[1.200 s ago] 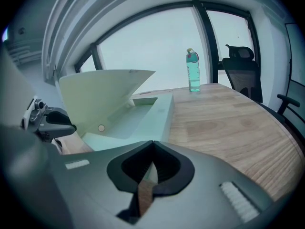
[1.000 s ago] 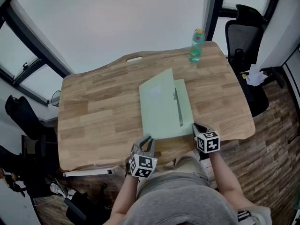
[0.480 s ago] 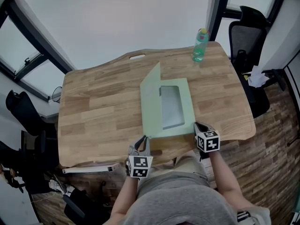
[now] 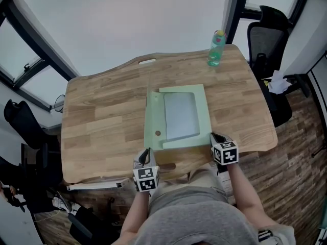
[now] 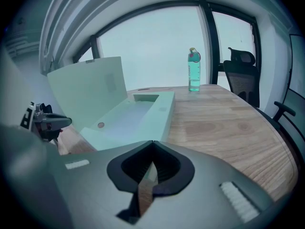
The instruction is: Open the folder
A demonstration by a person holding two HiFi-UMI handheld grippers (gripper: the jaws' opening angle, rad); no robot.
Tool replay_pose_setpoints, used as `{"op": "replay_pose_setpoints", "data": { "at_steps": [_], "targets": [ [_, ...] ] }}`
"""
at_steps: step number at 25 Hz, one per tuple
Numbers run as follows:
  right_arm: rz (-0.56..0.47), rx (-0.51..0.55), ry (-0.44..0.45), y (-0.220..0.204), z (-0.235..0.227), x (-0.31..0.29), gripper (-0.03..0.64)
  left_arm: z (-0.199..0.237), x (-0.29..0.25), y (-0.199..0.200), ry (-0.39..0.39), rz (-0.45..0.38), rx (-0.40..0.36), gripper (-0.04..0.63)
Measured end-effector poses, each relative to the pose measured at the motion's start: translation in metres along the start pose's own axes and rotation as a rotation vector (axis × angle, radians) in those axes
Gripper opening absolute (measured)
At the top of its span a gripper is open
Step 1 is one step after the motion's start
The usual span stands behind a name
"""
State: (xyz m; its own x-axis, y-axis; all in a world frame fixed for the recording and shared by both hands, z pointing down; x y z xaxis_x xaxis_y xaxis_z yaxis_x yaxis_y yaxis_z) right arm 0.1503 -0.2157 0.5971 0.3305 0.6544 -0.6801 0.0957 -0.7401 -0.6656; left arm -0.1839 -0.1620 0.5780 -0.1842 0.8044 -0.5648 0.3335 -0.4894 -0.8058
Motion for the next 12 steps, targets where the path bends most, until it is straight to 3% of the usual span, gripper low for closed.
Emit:
{"op": "replay_pose_setpoints", "data": {
  "at_steps": [12],
  "targets": [
    [0.012,-0.006,0.002,0.0,0.0,0.001,0.005,0.026,-0.017,-0.031,0.12,0.114,0.262,0.041]
  ]
}}
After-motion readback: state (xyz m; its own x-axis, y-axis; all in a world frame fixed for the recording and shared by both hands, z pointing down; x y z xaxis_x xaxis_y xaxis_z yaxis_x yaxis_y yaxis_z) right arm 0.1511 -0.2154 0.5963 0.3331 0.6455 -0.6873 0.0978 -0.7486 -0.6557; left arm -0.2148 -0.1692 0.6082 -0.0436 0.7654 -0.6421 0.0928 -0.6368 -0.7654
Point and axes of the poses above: the fingertips, and each gripper's own axes: x backward along the fingers, z to its left, y out of its top, the point moved 8 cm from there along x, backward along the fingers, and after that the axes turned 12 degrees about -x, right-handed, at the moved point
